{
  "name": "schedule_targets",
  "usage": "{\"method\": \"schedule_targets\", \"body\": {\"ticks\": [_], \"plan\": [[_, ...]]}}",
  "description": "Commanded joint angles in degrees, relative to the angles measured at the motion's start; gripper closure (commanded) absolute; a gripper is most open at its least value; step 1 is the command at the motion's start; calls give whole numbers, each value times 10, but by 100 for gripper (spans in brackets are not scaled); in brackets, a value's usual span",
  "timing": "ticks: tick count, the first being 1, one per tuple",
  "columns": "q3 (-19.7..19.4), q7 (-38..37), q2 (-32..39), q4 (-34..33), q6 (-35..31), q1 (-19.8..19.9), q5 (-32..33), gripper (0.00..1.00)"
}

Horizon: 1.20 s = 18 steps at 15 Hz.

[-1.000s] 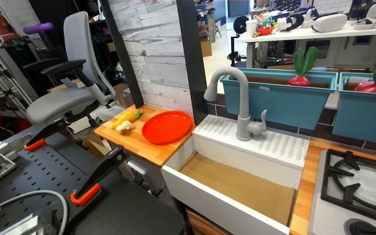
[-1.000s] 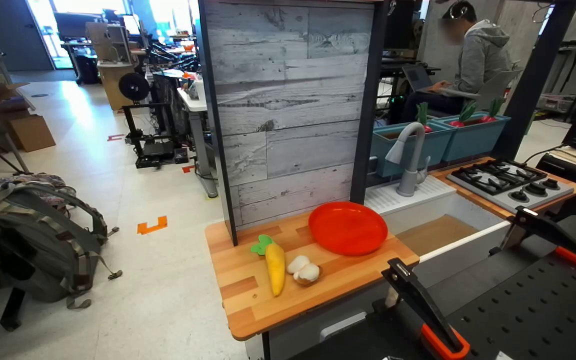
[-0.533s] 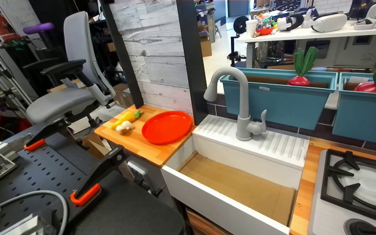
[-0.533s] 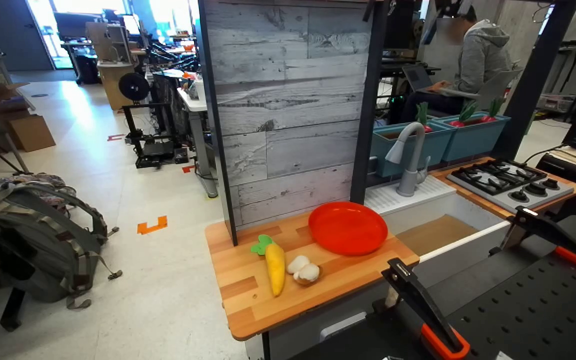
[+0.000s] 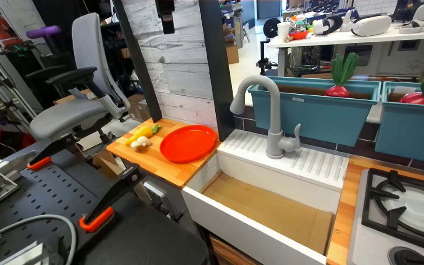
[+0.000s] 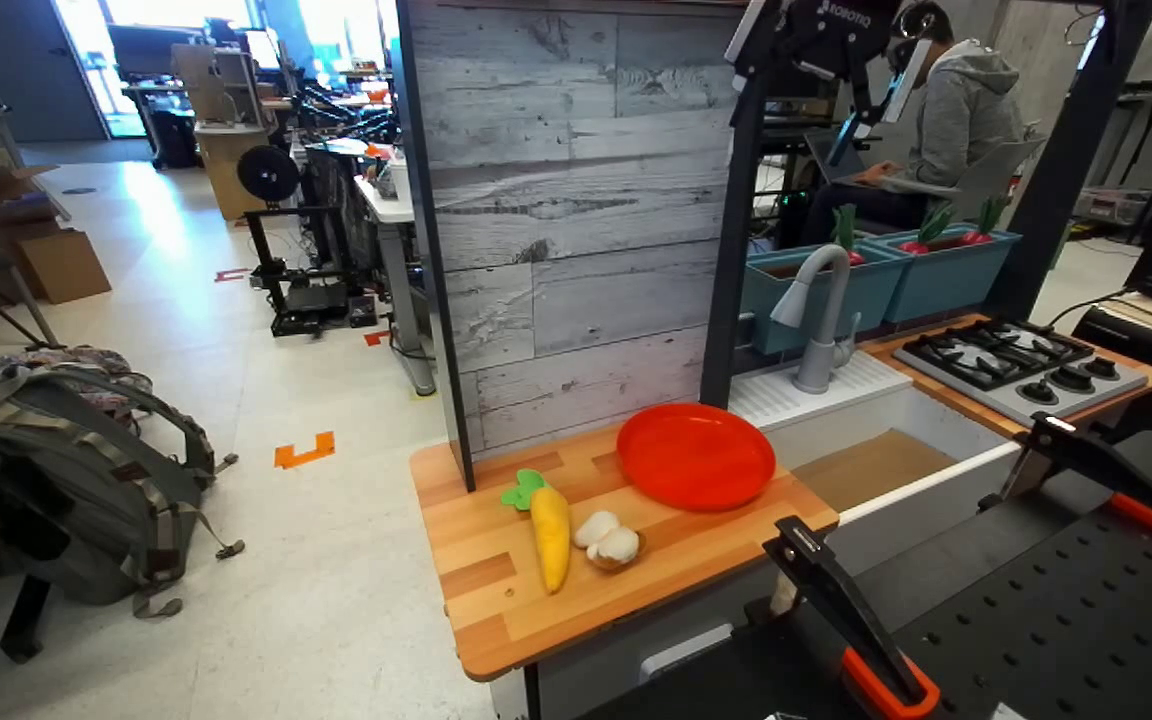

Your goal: Turn the tap nozzle to the right

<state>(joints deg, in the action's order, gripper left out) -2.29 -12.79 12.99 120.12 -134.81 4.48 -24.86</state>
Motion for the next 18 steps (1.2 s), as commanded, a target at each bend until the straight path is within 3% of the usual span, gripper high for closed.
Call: {"method": "schedule_targets", "body": {"ticks": [1, 18], "plan": [[-3, 35, 55, -51, 9, 24, -29, 0], [-8, 29, 197, -160, 14, 91, -37, 0]]}}
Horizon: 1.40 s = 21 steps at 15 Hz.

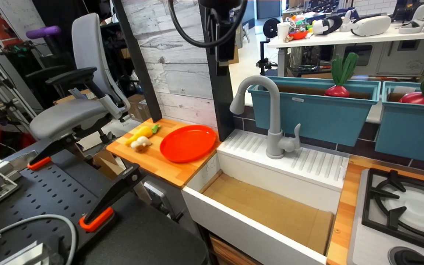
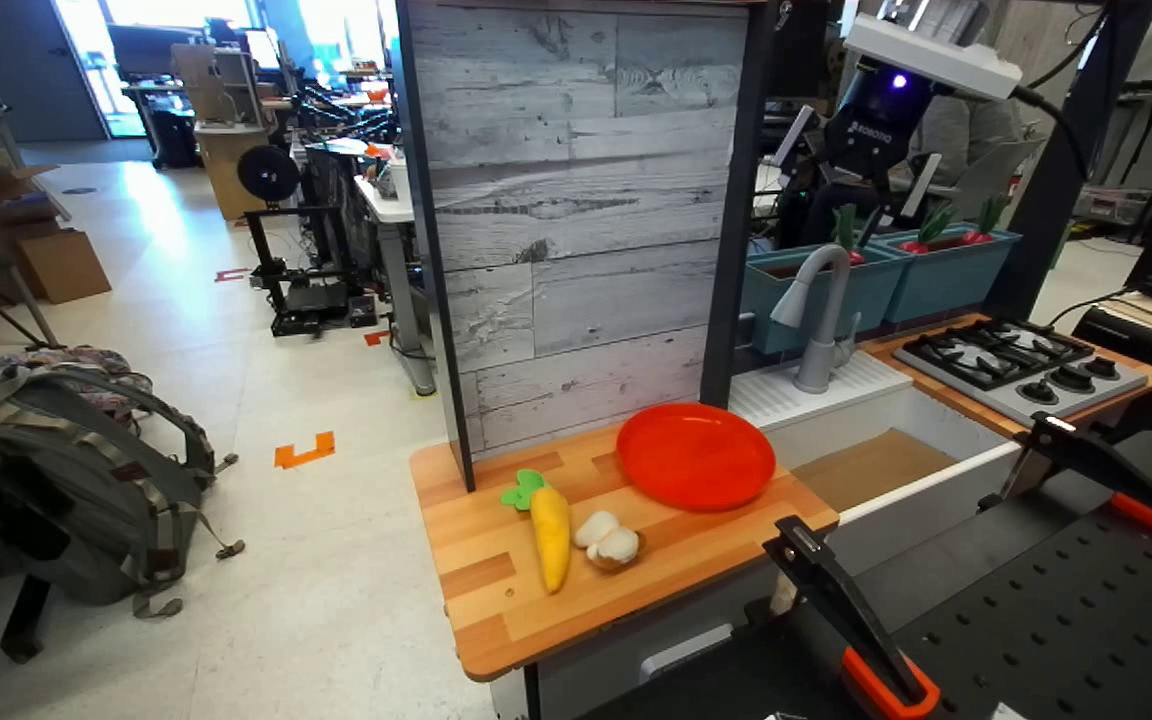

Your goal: Turn the tap nozzle to the right

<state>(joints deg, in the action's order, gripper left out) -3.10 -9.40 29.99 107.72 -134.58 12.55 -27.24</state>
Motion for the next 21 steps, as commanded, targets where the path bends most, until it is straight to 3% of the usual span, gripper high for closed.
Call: {"method": "schedule_targets", "body": {"ticks": [1, 11, 20, 21], "plan": [[0, -7, 35, -42, 11, 12, -13, 0], [6, -28, 77, -55, -55, 19, -45, 0], [3, -59, 104, -72, -76, 16, -43, 1], [4, -60, 107, -76, -78, 17, -44, 25]]}}
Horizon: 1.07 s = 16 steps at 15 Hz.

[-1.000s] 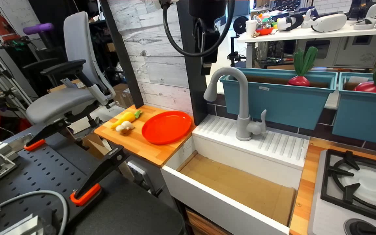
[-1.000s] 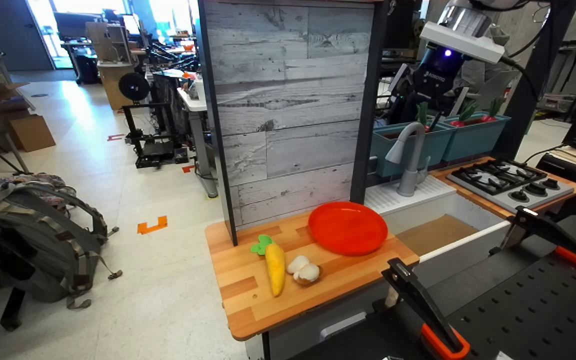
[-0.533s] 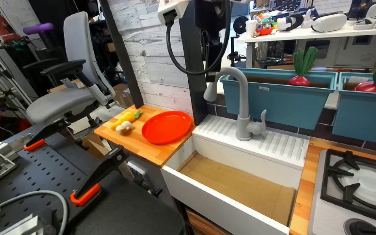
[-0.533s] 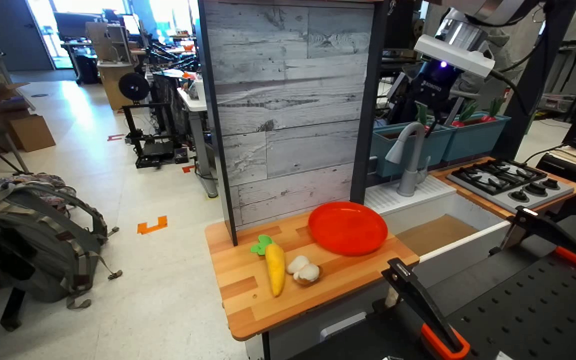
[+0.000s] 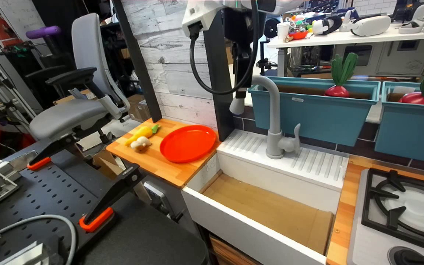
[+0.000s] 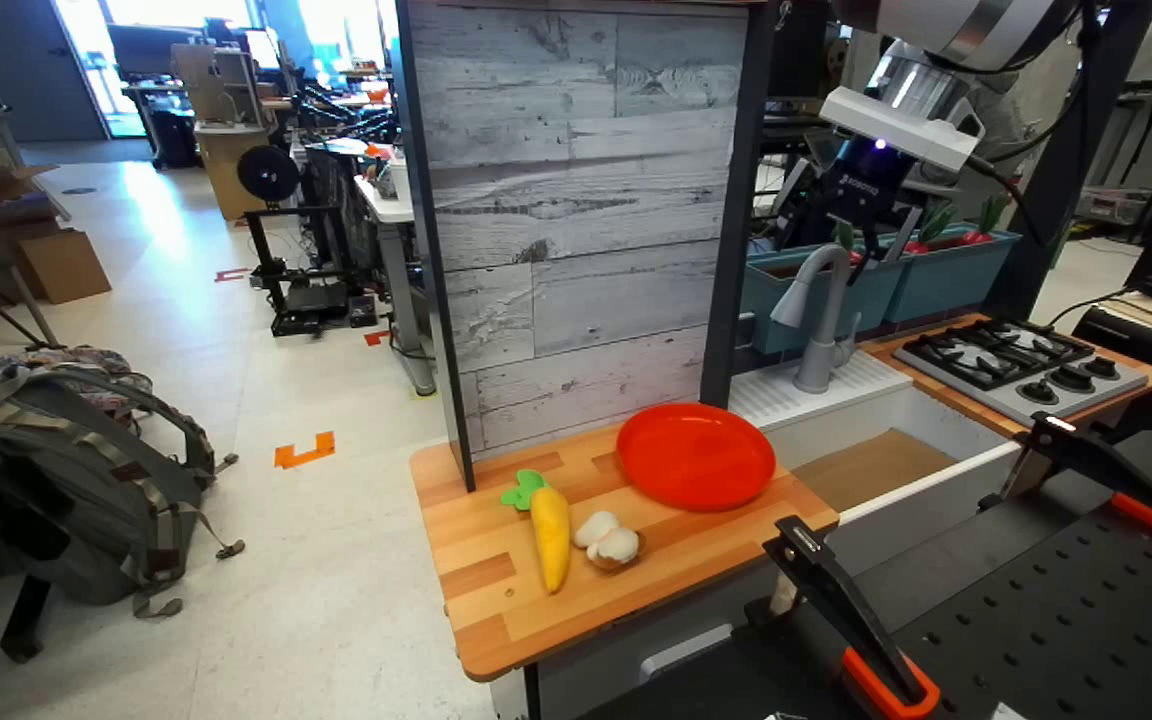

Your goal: Turn the tap nozzle to the right

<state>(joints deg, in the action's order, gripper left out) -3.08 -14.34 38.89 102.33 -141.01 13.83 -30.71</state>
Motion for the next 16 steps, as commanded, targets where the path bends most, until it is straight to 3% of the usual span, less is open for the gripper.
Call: {"method": "schedule_targets", "body": {"ticks": [1, 8, 11, 12, 16], "plan": [[4, -12, 20, -24, -16, 4, -8, 26], [1, -9, 21, -23, -9, 5, 2, 80], [-3, -11, 25, -29, 4, 7, 8, 98], [-4, -12, 26, -31, 7, 7, 9, 94], [-13, -15, 24, -25, 10, 7, 15, 94]]}}
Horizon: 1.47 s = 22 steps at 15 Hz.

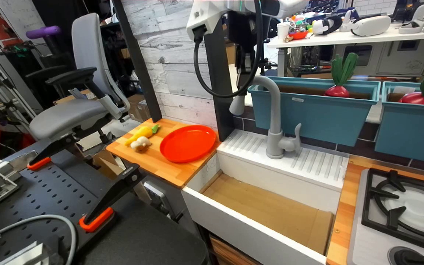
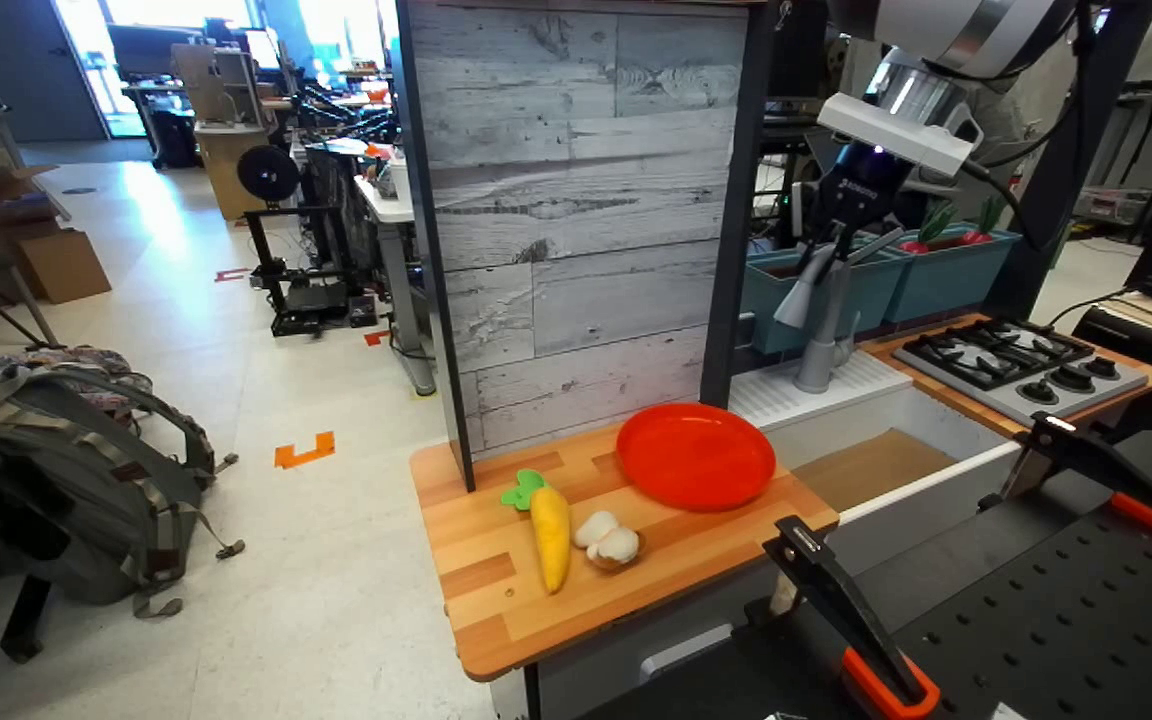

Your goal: Turn the tap nozzle to the right

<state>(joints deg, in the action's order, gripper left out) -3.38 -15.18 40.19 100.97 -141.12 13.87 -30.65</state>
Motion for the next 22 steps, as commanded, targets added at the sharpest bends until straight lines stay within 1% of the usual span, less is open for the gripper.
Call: {"method": "schedule_targets", "body": {"ticks": [1, 5, 9, 14, 17, 18, 19, 20, 21, 22], "plan": [[-13, -6, 8, -8, 16, 7, 17, 94], [-21, 7, -2, 11, 24, 16, 20, 94], [-31, 7, -2, 8, 44, 24, 25, 94], [-45, -7, -2, 8, 45, 27, 30, 94], [-49, -13, -1, 4, 56, 29, 31, 94], [-49, -12, -1, 3, 58, 29, 31, 76], [-50, -12, -1, 4, 57, 26, 35, 67], [-52, -15, 0, 3, 58, 24, 37, 50], [-56, -22, 1, 2, 61, 20, 42, 45], [-58, -24, 1, 3, 62, 19, 43, 38]]}}
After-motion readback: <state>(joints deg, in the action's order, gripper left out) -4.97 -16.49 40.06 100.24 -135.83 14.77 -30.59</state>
